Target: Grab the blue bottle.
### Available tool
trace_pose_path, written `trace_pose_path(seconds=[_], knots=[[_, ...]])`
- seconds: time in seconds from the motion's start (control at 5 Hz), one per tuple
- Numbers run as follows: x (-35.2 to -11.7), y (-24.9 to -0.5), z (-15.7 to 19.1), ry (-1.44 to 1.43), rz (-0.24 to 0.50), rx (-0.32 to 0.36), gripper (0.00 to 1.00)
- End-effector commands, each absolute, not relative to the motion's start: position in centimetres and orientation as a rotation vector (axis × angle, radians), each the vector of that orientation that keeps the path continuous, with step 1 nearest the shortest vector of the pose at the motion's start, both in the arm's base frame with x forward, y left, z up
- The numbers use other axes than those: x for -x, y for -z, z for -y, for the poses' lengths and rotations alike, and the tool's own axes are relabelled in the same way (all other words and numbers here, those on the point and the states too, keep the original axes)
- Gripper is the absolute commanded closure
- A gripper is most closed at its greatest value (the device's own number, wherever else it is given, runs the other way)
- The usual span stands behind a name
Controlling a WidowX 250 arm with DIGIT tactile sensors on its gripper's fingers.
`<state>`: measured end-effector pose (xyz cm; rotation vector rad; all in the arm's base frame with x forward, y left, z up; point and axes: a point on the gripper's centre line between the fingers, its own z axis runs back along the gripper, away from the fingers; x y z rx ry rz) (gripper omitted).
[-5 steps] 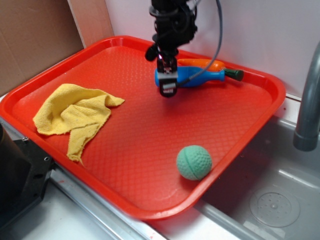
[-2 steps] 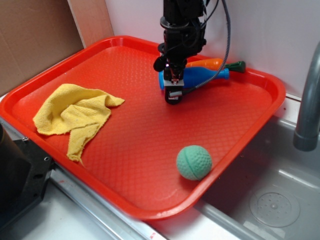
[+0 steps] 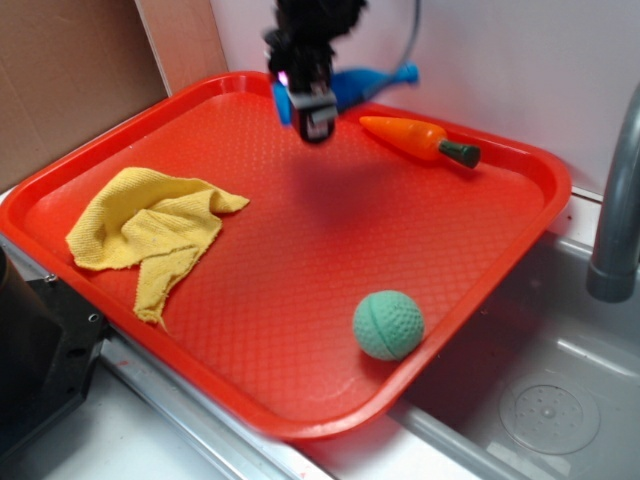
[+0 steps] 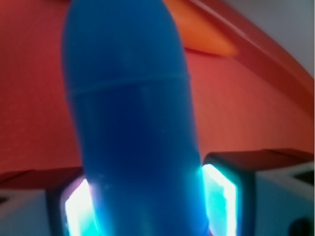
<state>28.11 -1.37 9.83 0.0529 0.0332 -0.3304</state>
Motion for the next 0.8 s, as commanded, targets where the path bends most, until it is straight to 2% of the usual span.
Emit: trace_pose_path(seconds=[0.0,0.2,0.4,0.6], knots=[[-23.9,-16.8,-1.4,-0.028,0.068,0.029,1.0],[-21.9,-18.2,-1.9,-0.133,0.087,0.031,1.0],[-20.0,-18.6,-2.0,-0.15,0.092,0.049,1.0],[-19.2,-18.2,-1.4,-0.133,0.1,0.096,1.0]])
